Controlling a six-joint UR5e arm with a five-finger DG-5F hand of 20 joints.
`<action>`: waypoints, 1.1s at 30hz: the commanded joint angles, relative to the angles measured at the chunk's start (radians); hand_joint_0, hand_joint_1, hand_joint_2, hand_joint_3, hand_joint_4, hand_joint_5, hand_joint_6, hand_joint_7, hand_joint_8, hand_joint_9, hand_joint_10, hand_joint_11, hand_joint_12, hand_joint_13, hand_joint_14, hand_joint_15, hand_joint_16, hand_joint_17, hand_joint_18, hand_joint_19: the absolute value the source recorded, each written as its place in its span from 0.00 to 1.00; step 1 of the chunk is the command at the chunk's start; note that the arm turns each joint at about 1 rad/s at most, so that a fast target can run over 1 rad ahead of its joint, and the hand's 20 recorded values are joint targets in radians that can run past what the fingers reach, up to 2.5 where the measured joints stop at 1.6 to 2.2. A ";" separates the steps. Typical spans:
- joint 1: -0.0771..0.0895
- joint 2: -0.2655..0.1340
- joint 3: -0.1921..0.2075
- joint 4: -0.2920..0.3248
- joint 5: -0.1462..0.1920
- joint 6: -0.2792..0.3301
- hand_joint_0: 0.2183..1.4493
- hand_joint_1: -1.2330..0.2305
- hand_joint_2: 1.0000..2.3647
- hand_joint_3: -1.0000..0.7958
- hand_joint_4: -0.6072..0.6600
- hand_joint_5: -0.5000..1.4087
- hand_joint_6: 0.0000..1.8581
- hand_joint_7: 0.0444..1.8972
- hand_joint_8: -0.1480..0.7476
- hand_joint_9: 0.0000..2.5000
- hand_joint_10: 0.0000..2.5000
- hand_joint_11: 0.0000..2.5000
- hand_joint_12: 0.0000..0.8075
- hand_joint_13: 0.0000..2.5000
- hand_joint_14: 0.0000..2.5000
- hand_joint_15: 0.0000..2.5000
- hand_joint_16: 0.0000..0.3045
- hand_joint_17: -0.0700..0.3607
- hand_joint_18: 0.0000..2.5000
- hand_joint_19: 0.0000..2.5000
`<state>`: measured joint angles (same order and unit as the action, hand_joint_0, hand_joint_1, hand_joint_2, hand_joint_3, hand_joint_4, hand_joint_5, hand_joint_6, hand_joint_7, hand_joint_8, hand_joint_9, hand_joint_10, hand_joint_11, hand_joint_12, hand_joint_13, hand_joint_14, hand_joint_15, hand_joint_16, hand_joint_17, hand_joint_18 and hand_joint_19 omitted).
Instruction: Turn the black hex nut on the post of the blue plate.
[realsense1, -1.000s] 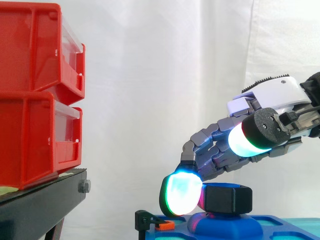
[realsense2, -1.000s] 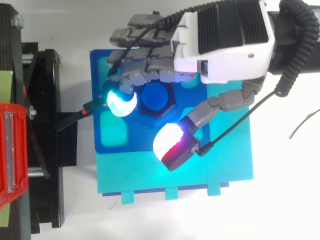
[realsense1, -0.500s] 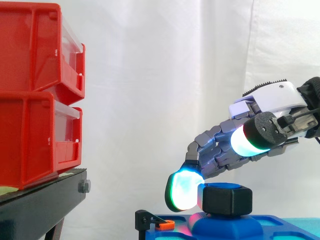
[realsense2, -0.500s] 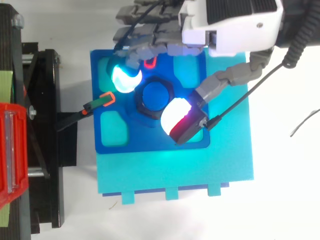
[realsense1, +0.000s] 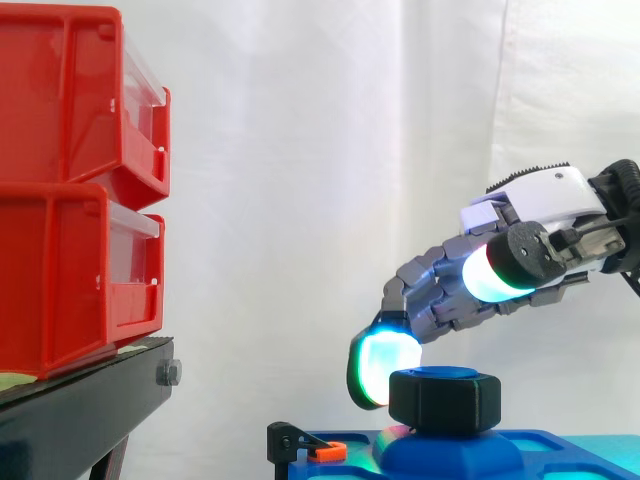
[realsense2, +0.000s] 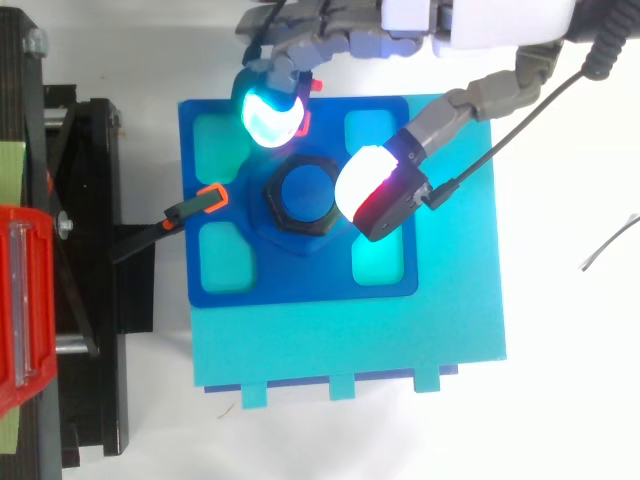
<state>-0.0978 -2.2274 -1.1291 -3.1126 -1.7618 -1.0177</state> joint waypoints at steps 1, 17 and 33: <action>0.007 0.000 0.014 0.017 0.002 0.005 0.20 0.60 0.00 0.28 0.64 0.15 0.27 0.43 0.44 0.09 0.00 0.00 0.47 0.00 0.00 0.00 0.19 0.47 0.00 0.03; 0.072 0.000 0.037 0.040 0.076 0.034 0.20 0.60 0.00 0.28 0.64 0.15 0.27 0.43 0.44 0.09 0.00 0.00 0.46 0.00 0.00 0.00 0.19 0.47 0.00 0.02; 0.138 -0.001 0.035 -0.001 0.137 0.033 0.20 0.60 0.00 0.28 0.64 0.15 0.27 0.43 0.44 0.09 0.00 0.00 0.47 0.00 0.00 0.00 0.19 0.47 0.00 0.03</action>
<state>0.0366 -2.2284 -1.0932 -3.1095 -1.6279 -0.9847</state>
